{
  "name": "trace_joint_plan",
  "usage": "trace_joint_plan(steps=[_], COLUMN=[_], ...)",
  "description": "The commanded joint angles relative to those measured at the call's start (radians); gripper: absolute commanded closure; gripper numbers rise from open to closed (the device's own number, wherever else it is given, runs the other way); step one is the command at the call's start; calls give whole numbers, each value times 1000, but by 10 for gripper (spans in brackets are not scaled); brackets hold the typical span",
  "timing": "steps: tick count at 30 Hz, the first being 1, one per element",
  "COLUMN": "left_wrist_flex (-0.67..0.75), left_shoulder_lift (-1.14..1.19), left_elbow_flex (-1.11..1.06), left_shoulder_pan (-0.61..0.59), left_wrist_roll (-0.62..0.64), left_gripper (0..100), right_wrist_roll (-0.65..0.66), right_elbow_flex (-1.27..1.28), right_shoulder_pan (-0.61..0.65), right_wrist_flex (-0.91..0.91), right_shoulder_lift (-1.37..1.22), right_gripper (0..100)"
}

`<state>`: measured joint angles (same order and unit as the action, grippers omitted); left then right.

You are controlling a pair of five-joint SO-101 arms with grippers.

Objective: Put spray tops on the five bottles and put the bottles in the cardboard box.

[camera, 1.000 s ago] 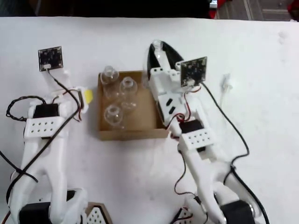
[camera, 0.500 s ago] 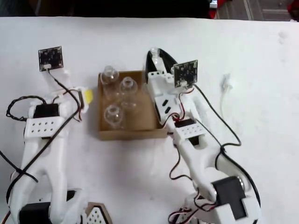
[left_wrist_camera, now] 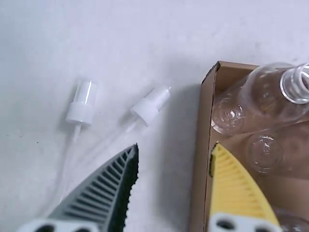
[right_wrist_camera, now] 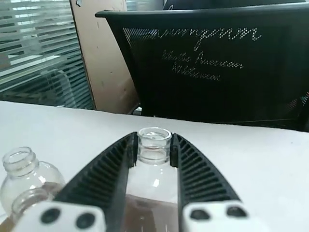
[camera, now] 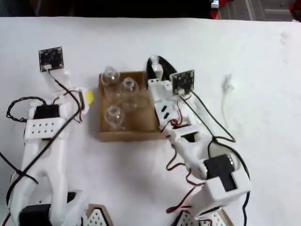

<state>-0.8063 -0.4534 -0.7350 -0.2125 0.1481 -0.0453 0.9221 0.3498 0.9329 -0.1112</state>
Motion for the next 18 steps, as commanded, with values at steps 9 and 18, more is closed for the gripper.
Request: trace_joint_plan(steps=[9, 18], left_wrist_flex=[28, 28], left_shoulder_lift=[-8, -8], left_elbow_flex=[2, 2], left_shoulder_pan=[19, 19], left_wrist_roll=[12, 12], left_gripper=[775, 775], right_wrist_roll=[199, 201], right_elbow_flex=[-14, -18], right_shoulder_pan=[12, 39], right_wrist_flex=[395, 513], right_shoulder_lift=[-229, -328], right_gripper=[969, 969])
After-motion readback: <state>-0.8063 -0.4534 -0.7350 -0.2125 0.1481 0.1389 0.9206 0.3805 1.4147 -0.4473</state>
